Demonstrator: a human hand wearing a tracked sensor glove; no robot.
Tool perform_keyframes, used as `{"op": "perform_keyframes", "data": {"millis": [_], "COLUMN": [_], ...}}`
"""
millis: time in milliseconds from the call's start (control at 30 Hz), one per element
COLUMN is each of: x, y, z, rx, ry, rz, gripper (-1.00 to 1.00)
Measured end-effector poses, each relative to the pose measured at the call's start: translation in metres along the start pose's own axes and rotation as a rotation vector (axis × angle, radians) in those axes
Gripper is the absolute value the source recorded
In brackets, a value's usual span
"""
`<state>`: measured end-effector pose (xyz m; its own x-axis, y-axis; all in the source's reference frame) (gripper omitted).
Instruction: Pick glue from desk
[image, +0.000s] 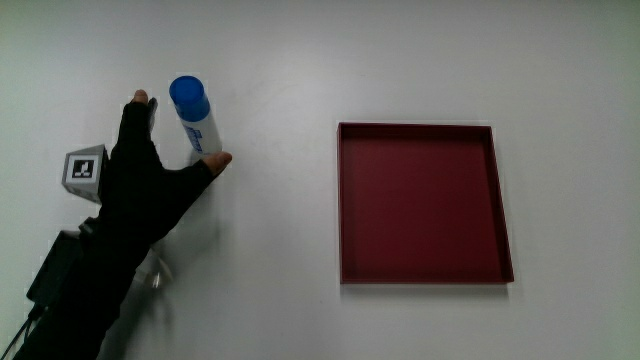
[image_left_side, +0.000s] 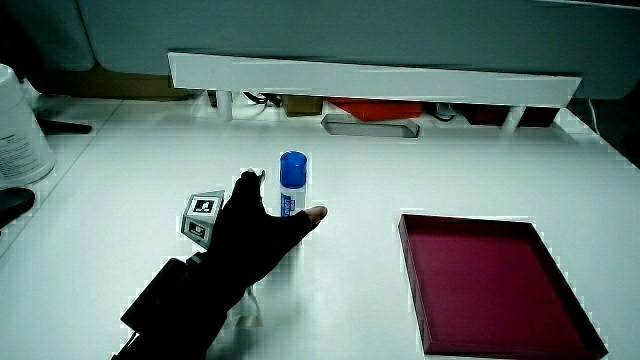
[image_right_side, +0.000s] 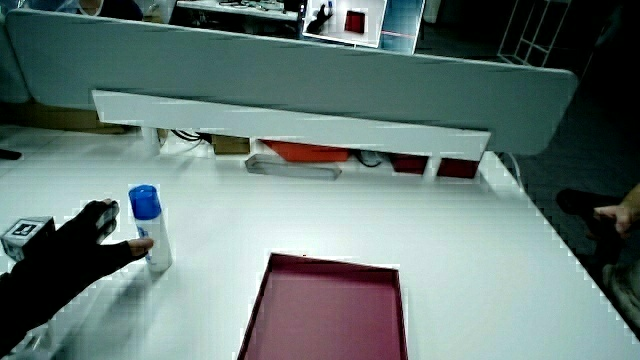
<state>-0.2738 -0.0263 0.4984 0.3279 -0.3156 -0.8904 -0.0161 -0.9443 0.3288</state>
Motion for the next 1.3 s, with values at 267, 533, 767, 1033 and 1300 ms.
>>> {"op": "perform_keyframes", "data": {"millis": [267,533,767,1033,1300], "x": [-0.004,-0.003,-0.005,-0.001,0.037], "y": [0.014,0.013,0.013,0.011,0.007], "z": [-0.005,-0.004,0.000,0.000,-0.012], "rx": [0.002,0.081,0.136,0.143,0.077], "ry": [0.009,-0.014,0.012,0.027,0.034], "rz": [0.001,-0.027,-0.050,-0.065,-0.197], "gripper": [0.00,0.35,0.76,1.00,1.00]}}
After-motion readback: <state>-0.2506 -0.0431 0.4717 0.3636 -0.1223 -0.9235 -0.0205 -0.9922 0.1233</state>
